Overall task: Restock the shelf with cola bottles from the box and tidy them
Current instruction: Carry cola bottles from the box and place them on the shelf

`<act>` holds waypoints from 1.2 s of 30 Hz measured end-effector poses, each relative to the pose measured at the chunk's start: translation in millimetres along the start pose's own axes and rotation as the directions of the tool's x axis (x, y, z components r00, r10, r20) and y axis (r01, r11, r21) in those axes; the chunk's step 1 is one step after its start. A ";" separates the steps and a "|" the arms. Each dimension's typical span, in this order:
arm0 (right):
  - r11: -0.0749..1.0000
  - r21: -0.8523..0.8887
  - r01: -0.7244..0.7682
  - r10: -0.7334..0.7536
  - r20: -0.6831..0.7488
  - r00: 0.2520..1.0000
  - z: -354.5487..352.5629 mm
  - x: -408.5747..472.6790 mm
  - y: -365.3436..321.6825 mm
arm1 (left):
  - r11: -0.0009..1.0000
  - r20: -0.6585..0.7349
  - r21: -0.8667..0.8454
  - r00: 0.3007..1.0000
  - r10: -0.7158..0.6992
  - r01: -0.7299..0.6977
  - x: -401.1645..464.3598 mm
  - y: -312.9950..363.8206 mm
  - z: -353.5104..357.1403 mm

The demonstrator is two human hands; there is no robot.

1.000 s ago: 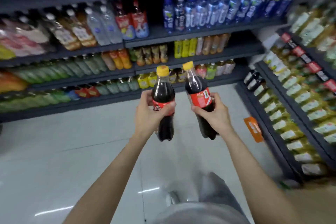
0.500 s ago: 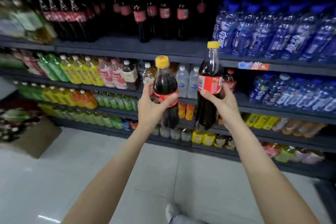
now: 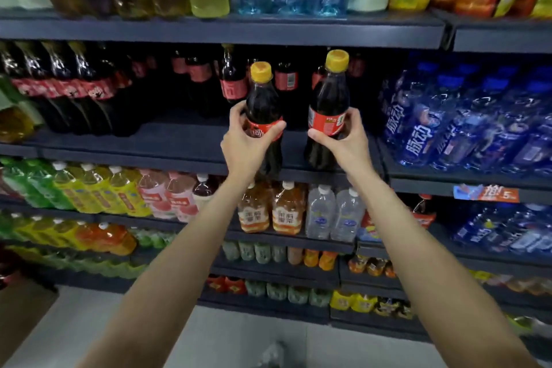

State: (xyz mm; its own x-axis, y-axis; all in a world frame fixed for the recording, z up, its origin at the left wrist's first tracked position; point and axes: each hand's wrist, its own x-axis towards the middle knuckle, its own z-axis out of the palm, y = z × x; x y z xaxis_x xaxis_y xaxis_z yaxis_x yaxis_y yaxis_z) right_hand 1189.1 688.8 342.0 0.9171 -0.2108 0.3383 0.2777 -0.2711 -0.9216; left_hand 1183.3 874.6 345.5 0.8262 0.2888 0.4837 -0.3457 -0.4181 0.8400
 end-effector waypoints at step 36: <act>0.799 -0.598 -0.067 -0.086 -0.223 0.971 98.5 101.2 35.1 | 0.958 0.130 0.252 0.986 0.105 -0.136 92.9 -76.8 88.5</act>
State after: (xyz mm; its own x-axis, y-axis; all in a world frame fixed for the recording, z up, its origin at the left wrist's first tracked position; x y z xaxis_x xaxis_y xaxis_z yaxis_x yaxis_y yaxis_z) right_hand 1319.8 750.4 325.2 0.8031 -0.3906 0.4499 -0.0104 -0.7642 -0.6449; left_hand 1326.0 857.3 304.2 0.8360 0.1286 0.5334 -0.3312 -0.6568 0.6775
